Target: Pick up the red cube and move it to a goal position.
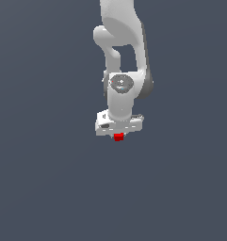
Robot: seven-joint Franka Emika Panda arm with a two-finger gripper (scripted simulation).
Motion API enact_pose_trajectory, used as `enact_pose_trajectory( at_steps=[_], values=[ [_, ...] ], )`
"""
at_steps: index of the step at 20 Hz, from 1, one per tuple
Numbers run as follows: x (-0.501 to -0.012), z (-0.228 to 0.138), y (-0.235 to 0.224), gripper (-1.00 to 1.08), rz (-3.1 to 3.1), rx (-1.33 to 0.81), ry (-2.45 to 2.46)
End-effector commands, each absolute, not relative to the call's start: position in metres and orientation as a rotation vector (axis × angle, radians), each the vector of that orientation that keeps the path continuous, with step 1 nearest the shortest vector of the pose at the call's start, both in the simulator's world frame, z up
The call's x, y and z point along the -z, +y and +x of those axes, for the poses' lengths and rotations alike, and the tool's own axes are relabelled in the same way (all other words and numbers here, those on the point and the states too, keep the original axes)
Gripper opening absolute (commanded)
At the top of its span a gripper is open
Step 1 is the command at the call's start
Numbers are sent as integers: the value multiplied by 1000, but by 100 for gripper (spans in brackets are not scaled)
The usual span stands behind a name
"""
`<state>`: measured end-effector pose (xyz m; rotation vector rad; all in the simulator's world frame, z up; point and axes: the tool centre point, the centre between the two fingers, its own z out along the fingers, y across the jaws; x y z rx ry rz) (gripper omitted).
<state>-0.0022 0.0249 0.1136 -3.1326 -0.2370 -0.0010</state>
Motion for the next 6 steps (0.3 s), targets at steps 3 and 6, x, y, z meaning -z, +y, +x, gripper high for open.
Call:
enact_pose_trajectory(
  at_steps=[3,6],
  values=[
    [-128,-4,18,-100,-3132,0,-238],
    [-130,-3,17,-100,-3132,0,-238]
  ],
)
